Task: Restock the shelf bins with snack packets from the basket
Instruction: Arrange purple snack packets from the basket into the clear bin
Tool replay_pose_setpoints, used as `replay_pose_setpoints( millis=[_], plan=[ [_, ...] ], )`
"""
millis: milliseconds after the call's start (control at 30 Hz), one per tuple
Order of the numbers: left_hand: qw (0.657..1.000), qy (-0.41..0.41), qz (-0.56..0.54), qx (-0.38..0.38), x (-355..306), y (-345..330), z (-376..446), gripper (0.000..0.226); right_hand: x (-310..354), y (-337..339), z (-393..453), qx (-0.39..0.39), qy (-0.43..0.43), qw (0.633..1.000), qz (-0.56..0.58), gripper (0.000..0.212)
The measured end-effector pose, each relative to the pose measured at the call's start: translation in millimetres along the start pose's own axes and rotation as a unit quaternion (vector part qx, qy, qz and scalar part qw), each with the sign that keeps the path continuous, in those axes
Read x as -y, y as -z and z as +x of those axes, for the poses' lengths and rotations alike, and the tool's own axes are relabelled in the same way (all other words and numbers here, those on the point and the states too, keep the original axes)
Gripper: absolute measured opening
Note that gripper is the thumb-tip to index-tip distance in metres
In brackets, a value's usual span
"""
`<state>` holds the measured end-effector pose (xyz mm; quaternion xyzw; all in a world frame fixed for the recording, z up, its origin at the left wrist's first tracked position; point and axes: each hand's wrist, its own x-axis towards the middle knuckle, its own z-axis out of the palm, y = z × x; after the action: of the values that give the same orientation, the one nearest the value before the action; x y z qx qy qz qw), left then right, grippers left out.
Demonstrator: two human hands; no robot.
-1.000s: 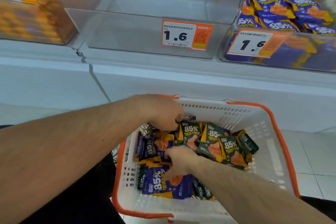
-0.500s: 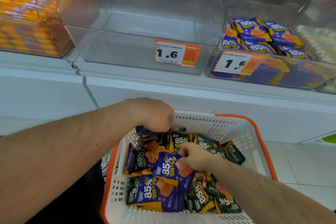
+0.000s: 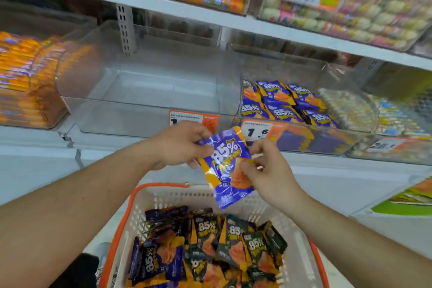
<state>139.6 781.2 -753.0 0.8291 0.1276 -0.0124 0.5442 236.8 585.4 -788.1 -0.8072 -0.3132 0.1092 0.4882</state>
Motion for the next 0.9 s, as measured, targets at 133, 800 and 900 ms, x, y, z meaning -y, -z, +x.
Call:
replay_pose_setpoints(
  millis=[133, 800, 900],
  plan=[
    [0.985, -0.055, -0.126, -0.107, -22, 0, 5, 0.012, 25, 10, -6, -0.077, 0.191, 0.963, -0.173, 0.051],
    [0.925, -0.128, 0.271, -0.233, -44, 1, 57, 0.059, 48, 70, 165, -0.117, -0.159, 0.978, -0.072, 0.067],
    [0.929, -0.108, 0.280, -0.217, -44, -3, 64, 0.063, 42, 54, 203, -0.097, -0.168, 0.972, -0.131, 0.064]
  ],
)
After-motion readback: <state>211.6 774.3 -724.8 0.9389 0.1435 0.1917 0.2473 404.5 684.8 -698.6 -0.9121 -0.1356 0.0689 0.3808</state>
